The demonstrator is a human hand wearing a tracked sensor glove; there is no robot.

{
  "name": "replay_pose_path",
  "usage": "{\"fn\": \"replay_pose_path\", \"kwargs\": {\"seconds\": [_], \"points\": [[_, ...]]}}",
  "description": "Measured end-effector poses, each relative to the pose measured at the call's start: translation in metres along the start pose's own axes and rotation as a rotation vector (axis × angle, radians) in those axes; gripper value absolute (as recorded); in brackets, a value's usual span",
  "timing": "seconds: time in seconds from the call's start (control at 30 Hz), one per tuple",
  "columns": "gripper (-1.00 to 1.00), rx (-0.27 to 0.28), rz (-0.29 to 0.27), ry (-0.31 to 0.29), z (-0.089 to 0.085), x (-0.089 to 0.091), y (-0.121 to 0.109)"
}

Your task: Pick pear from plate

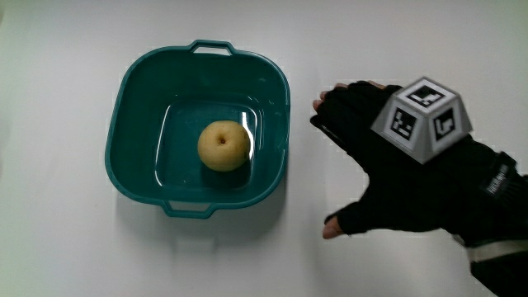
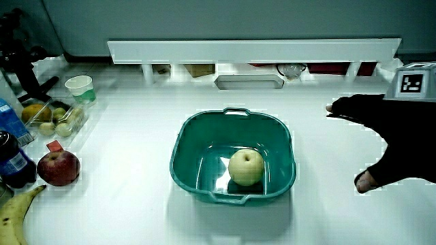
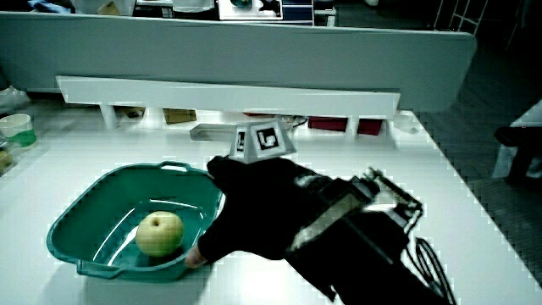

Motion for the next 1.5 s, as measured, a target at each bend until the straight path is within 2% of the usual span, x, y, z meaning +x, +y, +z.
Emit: {"fn": "replay_pose_path", "kwargs": {"seconds": [0.03,0.07,0.1,0.13,0.17,0.3,0.33,0.37,0.63,0.7,0.77,0.83,0.87,0.9,0.93,1.1,1.13,1.17,1.2,1.33,1.37,1.43,1.47,1.5], "points": [[0.00,0.092,-0.086,-0.135,-0.004,0.007,0.007],[0.00,0.100,-0.097,-0.145,-0.003,0.007,0.010],[0.00,0.103,-0.089,-0.142,-0.001,0.005,0.012],[0.00,-0.029,-0.034,0.001,0.004,-0.003,0.012],[0.00,0.063,-0.112,-0.128,0.001,0.005,0.020],[0.00,-0.050,-0.044,0.019,0.009,-0.008,0.032],[0.00,0.046,-0.040,-0.100,0.010,-0.009,0.034],[0.00,0.084,-0.104,-0.131,0.010,-0.008,0.038],[0.00,0.051,-0.109,-0.114,0.010,-0.021,0.079],[0.00,-0.017,-0.038,-0.102,0.009,-0.027,0.087],[0.00,0.011,-0.086,-0.116,0.008,-0.028,0.094],[0.00,-0.015,-0.076,-0.116,0.005,-0.029,0.103],[0.00,0.016,-0.100,-0.124,0.006,-0.031,0.106],[0.00,-0.006,-0.085,-0.118,0.005,-0.032,0.109],[0.00,0.010,-0.077,-0.128,0.006,-0.035,0.111],[0.00,-0.015,-0.051,-0.096,-0.001,-0.036,0.130],[0.00,-0.017,-0.088,-0.106,-0.003,-0.035,0.135],[0.00,-0.042,-0.039,-0.074,-0.005,-0.037,0.139],[0.00,-0.040,-0.065,-0.092,-0.006,-0.038,0.144],[0.00,-0.030,-0.058,-0.090,-0.007,-0.044,0.154],[0.00,-0.057,-0.069,-0.087,-0.010,-0.043,0.158],[0.00,-0.052,-0.087,-0.096,-0.012,-0.043,0.164],[0.00,-0.061,-0.065,-0.084,-0.012,-0.045,0.166],[0.00,-0.063,-0.072,-0.084,-0.014,-0.045,0.168]]}}
